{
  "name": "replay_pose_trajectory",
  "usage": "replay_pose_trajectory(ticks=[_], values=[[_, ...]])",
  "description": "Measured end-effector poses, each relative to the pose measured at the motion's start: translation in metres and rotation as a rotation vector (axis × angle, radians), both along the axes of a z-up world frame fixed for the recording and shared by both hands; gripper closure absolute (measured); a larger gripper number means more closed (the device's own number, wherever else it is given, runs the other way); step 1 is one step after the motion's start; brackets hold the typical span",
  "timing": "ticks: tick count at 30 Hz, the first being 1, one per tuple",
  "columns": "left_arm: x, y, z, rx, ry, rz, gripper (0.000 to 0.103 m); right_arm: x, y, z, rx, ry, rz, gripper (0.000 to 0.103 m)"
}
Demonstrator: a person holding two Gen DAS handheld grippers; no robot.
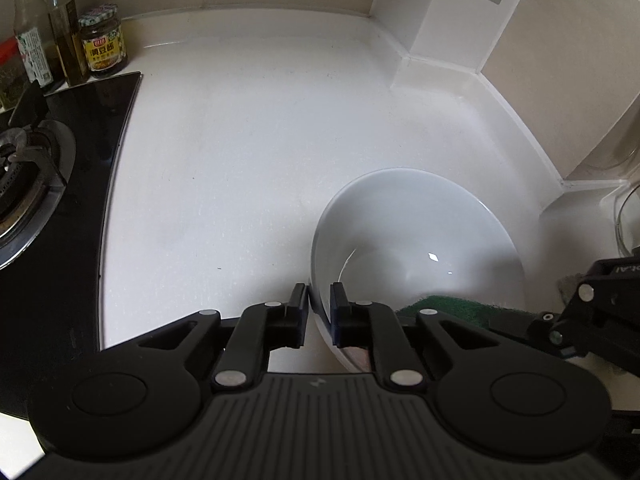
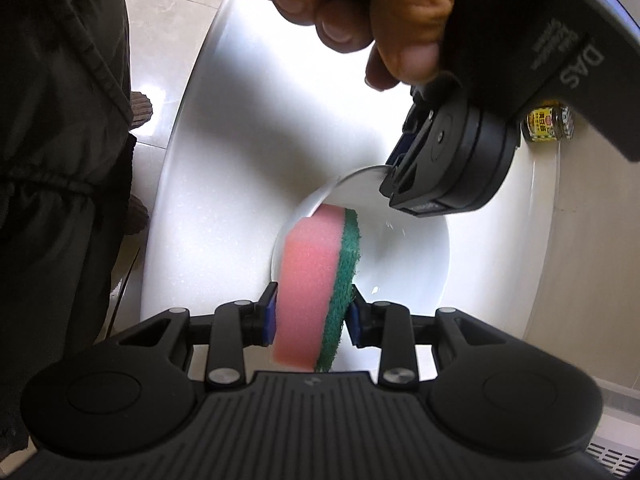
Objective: Clean bowl
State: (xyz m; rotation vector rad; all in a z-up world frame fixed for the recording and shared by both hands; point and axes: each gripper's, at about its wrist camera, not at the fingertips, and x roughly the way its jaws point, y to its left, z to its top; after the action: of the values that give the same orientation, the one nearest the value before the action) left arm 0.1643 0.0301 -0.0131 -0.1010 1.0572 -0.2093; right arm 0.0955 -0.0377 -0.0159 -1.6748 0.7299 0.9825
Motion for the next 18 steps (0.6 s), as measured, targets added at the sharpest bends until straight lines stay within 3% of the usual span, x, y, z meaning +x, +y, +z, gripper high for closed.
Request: replay_pose_trajectory(ticks=[18], values=[[0.000, -0.007, 0.003, 0.055, -0.002, -0.008, 0.092, 0.002, -0.025, 0.004, -0.020, -0.010, 0.118, 0.074]])
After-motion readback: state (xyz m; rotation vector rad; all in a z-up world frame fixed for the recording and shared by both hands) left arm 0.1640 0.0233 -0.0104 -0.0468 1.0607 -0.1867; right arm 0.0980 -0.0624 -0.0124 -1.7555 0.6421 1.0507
